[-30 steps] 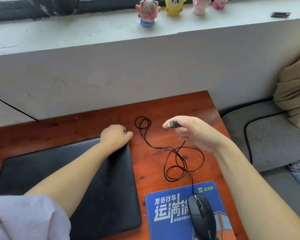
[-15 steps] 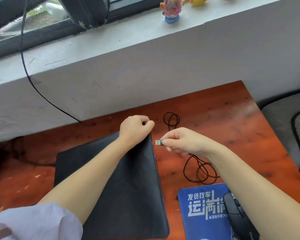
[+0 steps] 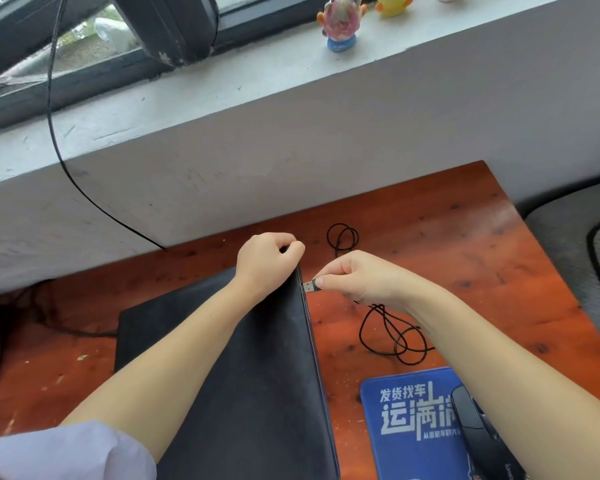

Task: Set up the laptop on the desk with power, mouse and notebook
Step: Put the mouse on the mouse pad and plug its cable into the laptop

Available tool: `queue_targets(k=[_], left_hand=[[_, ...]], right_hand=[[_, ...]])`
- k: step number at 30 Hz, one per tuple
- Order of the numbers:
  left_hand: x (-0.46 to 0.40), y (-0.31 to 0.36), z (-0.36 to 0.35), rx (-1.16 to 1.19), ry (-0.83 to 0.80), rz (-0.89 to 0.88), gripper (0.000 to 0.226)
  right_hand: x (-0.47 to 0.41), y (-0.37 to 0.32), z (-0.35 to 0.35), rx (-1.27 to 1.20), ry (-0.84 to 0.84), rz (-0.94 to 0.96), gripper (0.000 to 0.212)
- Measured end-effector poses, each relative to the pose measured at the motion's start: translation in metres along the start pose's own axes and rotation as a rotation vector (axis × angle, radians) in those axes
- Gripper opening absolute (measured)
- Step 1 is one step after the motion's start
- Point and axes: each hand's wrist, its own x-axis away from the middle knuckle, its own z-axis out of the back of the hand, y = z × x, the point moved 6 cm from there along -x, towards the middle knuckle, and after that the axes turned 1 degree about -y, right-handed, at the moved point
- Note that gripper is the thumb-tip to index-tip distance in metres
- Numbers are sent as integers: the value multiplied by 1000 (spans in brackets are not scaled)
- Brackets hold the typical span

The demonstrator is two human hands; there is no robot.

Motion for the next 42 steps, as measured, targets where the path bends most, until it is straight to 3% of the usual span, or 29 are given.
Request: queue_targets(k=[6,13,17,24,32,42], left_hand=[[1,0,-3,3,6,0,31],[3,4,-6,-12,16,-8,29],[5,6,-11,-22,7,-19,29],[4,6,-8,-17,15,-40,28],[3,5,-7,-10,28,-51,28],[3,5,-16,-34,16,-47,30]], right_hand=[[3,-4,-1,8,-1,-17,20],[8,-22,1,275,26,-18,33],[8,-23,3,413,16,-35,19],[21,-9,-8,342,169,209,12],[26,-17,-7,386,286,295,14],[18,-12,1,422,168,216,14]])
